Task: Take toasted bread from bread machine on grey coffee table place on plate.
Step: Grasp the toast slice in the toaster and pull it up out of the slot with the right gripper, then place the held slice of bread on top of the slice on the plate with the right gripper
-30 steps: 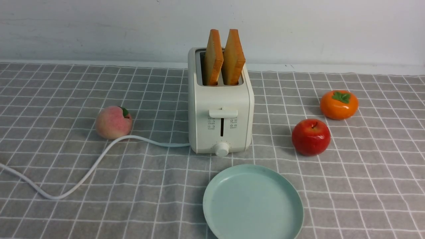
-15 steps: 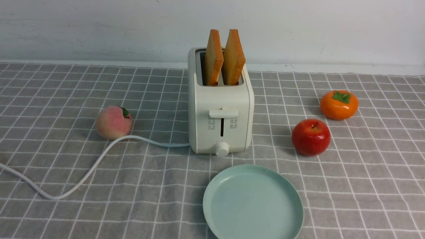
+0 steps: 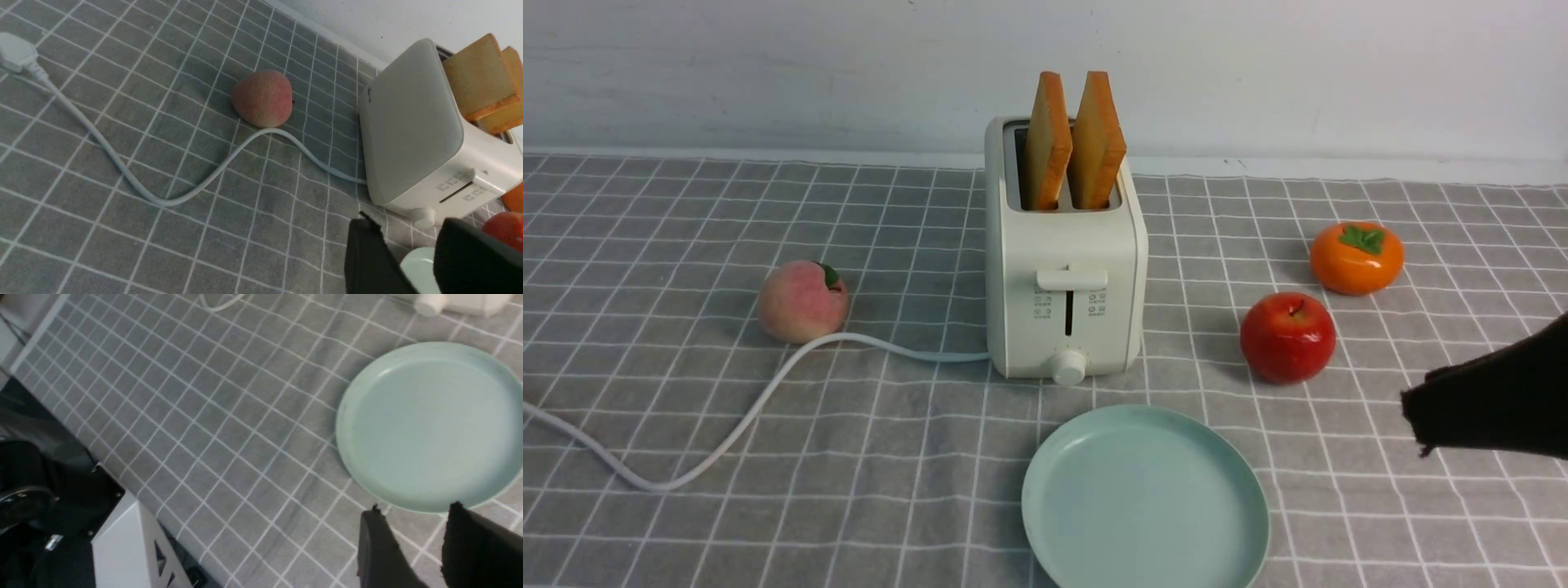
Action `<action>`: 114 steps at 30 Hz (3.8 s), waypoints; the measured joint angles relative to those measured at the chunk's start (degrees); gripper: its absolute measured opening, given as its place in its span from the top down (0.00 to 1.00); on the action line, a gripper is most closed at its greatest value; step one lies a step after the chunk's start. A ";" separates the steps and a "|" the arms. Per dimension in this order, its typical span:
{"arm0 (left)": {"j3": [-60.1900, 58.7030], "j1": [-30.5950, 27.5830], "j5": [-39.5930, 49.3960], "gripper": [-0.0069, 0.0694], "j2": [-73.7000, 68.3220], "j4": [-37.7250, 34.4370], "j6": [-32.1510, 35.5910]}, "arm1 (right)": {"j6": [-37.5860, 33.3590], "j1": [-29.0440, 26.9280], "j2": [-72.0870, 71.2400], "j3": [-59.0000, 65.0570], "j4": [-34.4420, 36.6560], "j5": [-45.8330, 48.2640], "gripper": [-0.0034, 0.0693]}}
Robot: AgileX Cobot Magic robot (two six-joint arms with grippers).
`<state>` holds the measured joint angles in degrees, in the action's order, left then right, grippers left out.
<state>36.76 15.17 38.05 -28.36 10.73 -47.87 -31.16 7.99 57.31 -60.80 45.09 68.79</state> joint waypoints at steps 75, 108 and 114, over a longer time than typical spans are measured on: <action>16.94 0.00 15.62 0.55 -37.52 -34.30 36.60 | -7.18 0.10 35.64 -47.00 -1.60 -17.30 0.80; 16.94 0.00 16.30 0.56 -37.52 -36.18 36.64 | -3.84 1.29 37.44 -0.48 20.68 -11.62 0.36; 16.94 0.00 9.62 0.56 -37.52 -33.65 36.84 | -4.71 -9.65 33.16 -3.97 19.43 -2.04 0.23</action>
<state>53.70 15.17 47.67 -65.89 -22.92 -11.03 -35.87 -1.65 90.46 -64.77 64.51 66.74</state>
